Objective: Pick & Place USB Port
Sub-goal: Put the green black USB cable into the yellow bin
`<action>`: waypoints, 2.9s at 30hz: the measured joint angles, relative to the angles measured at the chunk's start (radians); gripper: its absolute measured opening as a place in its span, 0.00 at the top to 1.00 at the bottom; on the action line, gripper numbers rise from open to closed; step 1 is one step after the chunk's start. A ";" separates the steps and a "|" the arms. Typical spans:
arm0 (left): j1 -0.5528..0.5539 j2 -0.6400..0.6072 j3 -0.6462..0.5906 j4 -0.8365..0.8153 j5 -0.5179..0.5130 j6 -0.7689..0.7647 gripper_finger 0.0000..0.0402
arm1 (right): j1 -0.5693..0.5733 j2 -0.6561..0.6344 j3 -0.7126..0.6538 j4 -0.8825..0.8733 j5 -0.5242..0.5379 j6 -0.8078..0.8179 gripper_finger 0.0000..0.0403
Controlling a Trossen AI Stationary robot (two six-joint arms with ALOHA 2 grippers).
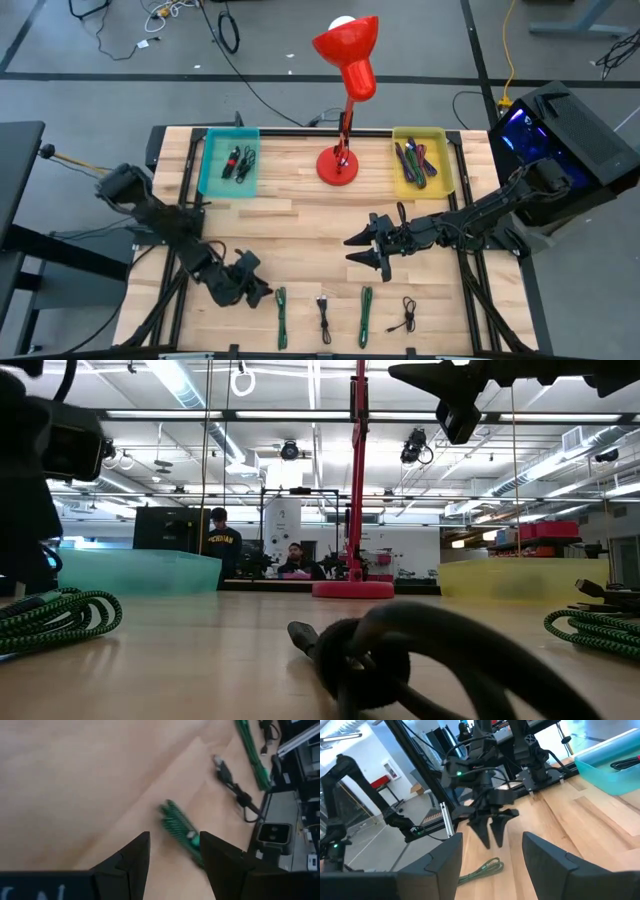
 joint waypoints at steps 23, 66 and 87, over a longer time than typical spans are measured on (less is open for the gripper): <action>0.036 0.191 0.177 -0.116 -0.017 0.055 0.56 | 0.000 0.000 0.000 0.002 0.000 0.015 0.49; 0.219 -0.163 0.178 0.351 -0.351 1.079 0.99 | 0.000 0.000 0.000 -0.019 -0.045 0.023 0.49; 0.469 -0.011 0.223 0.667 -0.065 1.134 0.99 | 0.000 0.001 0.000 0.015 0.048 -0.056 0.49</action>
